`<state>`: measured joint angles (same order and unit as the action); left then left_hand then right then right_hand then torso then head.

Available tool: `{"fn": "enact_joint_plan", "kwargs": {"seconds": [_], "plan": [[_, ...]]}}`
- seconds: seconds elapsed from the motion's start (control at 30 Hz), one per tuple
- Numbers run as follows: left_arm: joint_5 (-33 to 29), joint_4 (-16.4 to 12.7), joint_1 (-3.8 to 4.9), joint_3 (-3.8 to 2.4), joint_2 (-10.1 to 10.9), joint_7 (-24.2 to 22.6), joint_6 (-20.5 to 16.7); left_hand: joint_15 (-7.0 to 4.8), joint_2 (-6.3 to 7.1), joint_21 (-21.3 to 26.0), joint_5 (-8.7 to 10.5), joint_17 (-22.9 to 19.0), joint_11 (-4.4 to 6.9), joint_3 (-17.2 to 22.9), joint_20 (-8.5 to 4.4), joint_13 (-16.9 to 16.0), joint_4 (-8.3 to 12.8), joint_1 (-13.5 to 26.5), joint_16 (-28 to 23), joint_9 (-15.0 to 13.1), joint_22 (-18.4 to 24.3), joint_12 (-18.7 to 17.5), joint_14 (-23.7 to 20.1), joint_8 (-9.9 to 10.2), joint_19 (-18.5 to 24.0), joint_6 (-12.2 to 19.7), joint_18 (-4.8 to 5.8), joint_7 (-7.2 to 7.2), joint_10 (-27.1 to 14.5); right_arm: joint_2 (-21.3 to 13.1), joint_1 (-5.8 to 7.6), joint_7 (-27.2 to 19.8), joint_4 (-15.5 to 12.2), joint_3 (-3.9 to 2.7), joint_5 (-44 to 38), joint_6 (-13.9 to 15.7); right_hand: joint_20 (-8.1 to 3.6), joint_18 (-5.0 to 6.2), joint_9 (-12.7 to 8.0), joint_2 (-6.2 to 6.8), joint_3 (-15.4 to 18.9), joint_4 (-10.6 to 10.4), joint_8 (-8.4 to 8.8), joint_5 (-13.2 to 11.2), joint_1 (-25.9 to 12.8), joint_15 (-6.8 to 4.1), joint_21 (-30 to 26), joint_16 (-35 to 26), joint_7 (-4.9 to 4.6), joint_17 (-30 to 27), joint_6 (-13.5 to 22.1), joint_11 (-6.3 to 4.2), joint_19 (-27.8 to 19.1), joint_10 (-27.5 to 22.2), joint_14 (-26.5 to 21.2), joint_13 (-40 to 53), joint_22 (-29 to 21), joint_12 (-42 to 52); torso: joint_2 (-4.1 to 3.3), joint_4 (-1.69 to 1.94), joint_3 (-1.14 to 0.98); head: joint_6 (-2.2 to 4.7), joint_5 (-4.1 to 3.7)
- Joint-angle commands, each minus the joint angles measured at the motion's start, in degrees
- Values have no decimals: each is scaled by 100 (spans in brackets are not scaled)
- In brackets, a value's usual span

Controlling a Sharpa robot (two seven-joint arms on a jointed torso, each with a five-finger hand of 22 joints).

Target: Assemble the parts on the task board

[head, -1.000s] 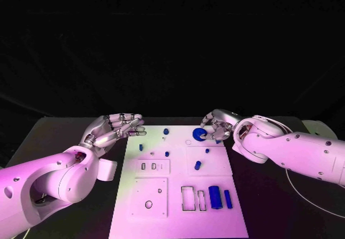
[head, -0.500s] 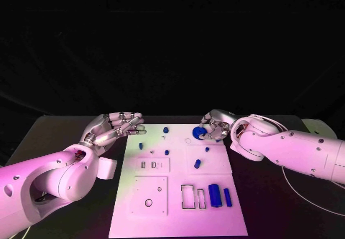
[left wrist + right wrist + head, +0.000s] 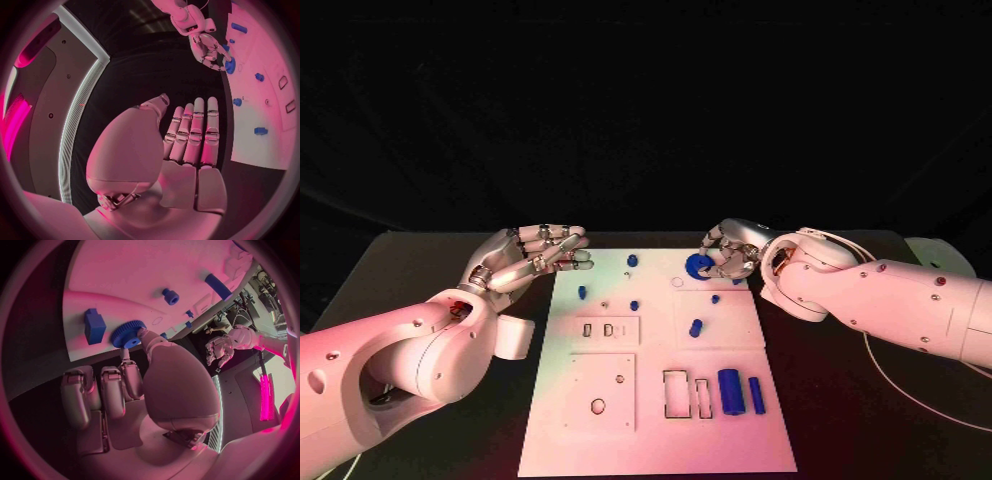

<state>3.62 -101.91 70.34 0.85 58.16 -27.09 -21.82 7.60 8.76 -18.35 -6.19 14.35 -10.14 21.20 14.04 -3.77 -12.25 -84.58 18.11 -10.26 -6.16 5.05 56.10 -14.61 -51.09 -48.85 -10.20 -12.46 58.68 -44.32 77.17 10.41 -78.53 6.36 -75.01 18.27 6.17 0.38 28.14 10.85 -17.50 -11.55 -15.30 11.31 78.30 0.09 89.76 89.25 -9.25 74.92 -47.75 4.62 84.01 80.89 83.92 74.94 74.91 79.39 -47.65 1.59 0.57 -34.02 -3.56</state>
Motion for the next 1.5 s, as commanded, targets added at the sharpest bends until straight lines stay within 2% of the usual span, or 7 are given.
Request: {"fn": "enact_joint_plan", "kwargs": {"seconds": [0.03, 0.33, 0.57, 0.87, 1.13, 1.27, 1.5], "plan": [[11, -9, 6, -4, -6, -19, 116, 15, 36, -16, 18, 8, -26, 29, 7, -7, 7, 15, -29, 8, 5, -33, -29, 32, -34, 24, -30, -108, 12, 6, -39, 157, -4, 22, -281, -64, 18, -38, 16, -140, -242, 26, -76, -76, 142, 7, 24, 35, 33, 1381, -227, -46, 599, 127, 580, 685, 1509, 138, -1, 0, 3, -6, -3], [11, -4, 6, -4, -7, -10, 128, 15, 36, -16, 18, 8, -26, 29, 7, -7, 7, 15, -29, 8, 5, -33, -29, 32, -34, 24, -30, -108, 12, -9, -69, 273, -157, 23, -881, 416, -84, -38, 45, -93, -585, 82, -174, -239, 67, -105, 24, 44, 182, 1409, -633, -174, 599, 377, 586, 939, 1509, 427, 2, 1, 2, -9, -8], [11, 1, 6, -4, -12, -3, 139, 15, 30, -15, 17, 12, -26, 38, 7, -7, 9, 15, -31, 8, 7, -38, -31, 32, -33, 23, -30, -108, 15, -48, -87, 370, -367, 22, -1321, 917, -100, -38, 58, -55, -608, 71, -185, -271, -3, -119, 24, 46, 200, 1416, -677, -190, 599, 441, 588, 1005, 1509, 501, 4, 2, 5, 0, -7], [11, 14, 6, -4, -23, 0, 140, 14, 26, -15, 16, 15, -26, 47, 7, -7, 13, 11, -32, 9, 9, -42, -32, 34, -33, 24, -30, -107, 15, -132, -70, 536, -802, 5, -1714, 1359, -119, -38, 76, 21, -637, 31, -183, -113, -129, -136, 24, 40, 216, 1397, -702, -205, 599, 463, 584, 1029, 1509, 525, 5, 5, 9, 24, 13], [11, 31, 6, -4, -36, -4, 147, 14, 22, -15, 14, 17, -26, 57, 7, -7, 19, 4, -34, 9, 10, -47, -34, 35, -33, 25, -30, -107, 14, 123, -55, 614, -1085, -5, -1932, 1416, -122, -38, 79, 38, -638, 13, -177, -99, -168, -138, 24, 40, 215, 1396, -697, -205, 599, 466, 584, 1032, 1509, 528, -2, 9, 4, 16, 51], [11, 42, 6, -4, -50, -10, 152, 14, 22, -15, 14, 18, -26, 57, 7, -7, 19, 4, -34, 9, 10, -47, -34, 35, -33, 25, -30, -107, 14, 365, -56, 625, -1018, -4, -1955, 1404, -122, -38, 79, 41, -638, 10, -175, -100, -173, -138, 24, 39, 215, 1393, -695, -205, 599, 462, 583, 1028, 1509, 522, -4, 26, 12, 4, 46], [11, 49, 6, -4, -66, -16, 143, 14, 22, -15, 14, 18, -26, 57, 7, -7, 19, 4, -34, 9, 10, -47, -34, 35, -33, 25, -30, -107, 14, 842, -88, 607, -707, 21, -1971, 1358, -123, -38, 79, 42, -640, 9, -173, -98, -176, -138, 24, 36, 215, 1385, -693, -205, 599, 457, 581, 1023, 1509, 516, -10, 14, 14, -1, 73]]}}
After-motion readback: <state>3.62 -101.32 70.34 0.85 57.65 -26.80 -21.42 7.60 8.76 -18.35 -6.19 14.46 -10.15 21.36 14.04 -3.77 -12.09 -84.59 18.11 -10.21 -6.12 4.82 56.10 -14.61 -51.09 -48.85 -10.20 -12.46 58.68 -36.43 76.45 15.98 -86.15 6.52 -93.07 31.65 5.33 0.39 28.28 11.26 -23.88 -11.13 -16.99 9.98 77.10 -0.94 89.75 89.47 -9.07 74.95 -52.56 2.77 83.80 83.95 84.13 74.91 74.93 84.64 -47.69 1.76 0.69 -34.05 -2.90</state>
